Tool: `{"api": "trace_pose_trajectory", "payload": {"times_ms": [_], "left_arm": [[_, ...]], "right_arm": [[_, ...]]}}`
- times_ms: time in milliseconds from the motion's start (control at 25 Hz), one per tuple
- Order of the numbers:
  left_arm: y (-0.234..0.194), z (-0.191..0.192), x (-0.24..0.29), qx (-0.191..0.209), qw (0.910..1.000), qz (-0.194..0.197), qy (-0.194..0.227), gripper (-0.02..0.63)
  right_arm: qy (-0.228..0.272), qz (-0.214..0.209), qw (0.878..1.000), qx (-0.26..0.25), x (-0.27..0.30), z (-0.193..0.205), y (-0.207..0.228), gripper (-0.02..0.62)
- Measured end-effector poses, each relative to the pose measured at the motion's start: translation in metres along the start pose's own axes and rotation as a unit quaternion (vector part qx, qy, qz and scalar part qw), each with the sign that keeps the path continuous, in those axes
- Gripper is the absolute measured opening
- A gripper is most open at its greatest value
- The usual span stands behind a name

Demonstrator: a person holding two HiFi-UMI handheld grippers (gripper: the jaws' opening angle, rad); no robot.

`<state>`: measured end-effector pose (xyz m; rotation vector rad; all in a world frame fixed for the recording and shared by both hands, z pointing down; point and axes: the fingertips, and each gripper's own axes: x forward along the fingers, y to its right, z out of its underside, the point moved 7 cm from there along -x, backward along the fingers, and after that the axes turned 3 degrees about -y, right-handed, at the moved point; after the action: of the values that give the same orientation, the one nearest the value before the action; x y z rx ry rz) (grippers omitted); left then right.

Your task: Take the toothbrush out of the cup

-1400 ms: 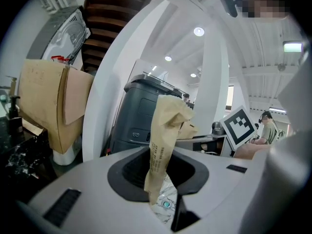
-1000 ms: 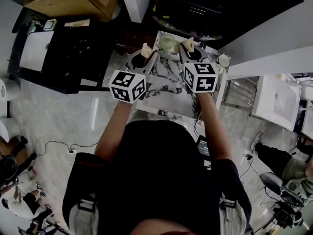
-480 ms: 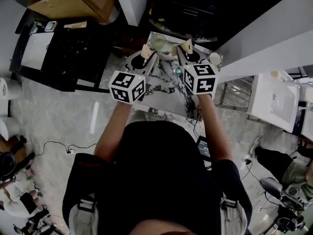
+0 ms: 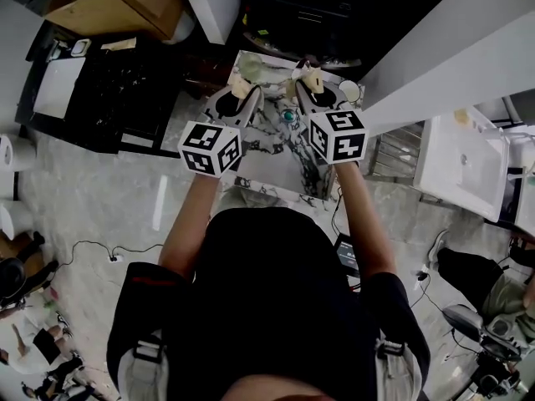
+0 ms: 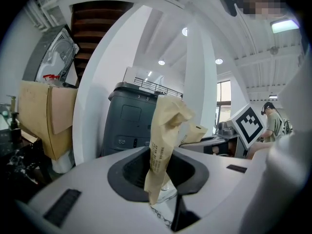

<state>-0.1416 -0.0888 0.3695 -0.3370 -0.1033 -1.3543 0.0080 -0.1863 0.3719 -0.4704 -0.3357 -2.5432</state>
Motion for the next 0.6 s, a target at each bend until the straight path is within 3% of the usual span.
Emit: {"api": "trace_pose_trajectory", "payload": {"times_ms": [360,600], "left_arm": [[0.039,0.007,-0.003,0.025,0.9995,-0.019,-0.005,0.091],[0.036,0.006,-0.013,0.029,0.9992,-0.025,-0.009,0.091]], "right_arm": [[0.002,-0.022,1.0,0.0,-0.031,0.015,0.015,0.074],[0.009,-0.03,0.999,0.007,-0.033,0.014,0.008,0.074]]}}
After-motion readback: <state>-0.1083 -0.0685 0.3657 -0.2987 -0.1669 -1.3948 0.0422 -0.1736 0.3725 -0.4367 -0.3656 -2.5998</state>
